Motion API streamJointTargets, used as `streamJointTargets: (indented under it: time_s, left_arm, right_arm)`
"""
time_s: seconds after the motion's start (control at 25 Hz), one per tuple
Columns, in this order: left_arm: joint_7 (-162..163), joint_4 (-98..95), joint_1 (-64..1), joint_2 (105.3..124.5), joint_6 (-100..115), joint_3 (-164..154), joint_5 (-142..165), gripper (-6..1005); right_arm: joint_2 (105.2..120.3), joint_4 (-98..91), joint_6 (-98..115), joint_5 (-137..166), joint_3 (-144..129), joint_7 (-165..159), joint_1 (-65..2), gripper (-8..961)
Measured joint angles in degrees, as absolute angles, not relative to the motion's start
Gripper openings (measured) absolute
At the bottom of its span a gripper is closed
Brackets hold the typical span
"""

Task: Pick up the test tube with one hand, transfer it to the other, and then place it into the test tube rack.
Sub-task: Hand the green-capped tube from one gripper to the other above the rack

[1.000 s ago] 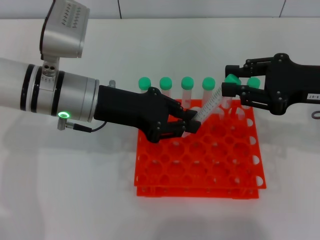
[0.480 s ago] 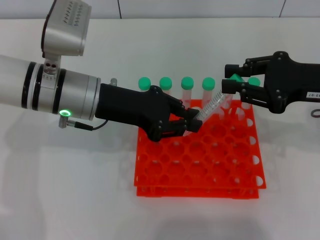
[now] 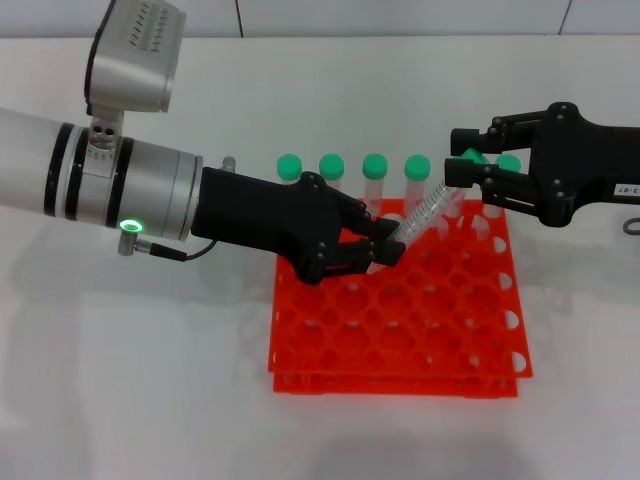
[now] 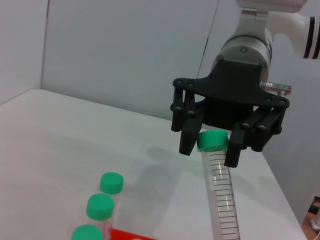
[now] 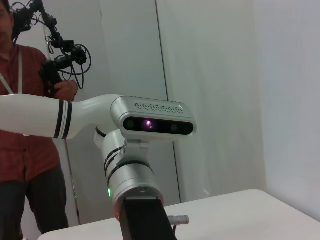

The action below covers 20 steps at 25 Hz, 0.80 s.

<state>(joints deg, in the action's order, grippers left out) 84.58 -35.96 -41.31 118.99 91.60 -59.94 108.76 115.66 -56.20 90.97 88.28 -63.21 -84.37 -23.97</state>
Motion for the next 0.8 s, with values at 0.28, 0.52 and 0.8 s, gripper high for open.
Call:
streamJointTargets:
  time_s: [0.28, 0.52, 0.8]
  left_arm:
    - [84.41, -35.94, -41.24, 119.00, 91.65, -59.94, 108.63, 186]
    - [84.37, -35.94, -41.13, 119.00, 91.67, -59.95, 108.53, 185]
    - [84.81, -35.94, -41.18, 119.08, 91.68, -60.10, 108.62, 185]
  right_arm:
    - [115.65, -56.26, 90.96, 88.26, -63.24, -84.42, -23.93, 280]
    - [115.65, -56.34, 90.95, 88.20, -63.34, -84.45, -23.90, 279]
    - [115.66, -56.34, 90.95, 88.16, -63.36, -84.55, -23.94, 279]
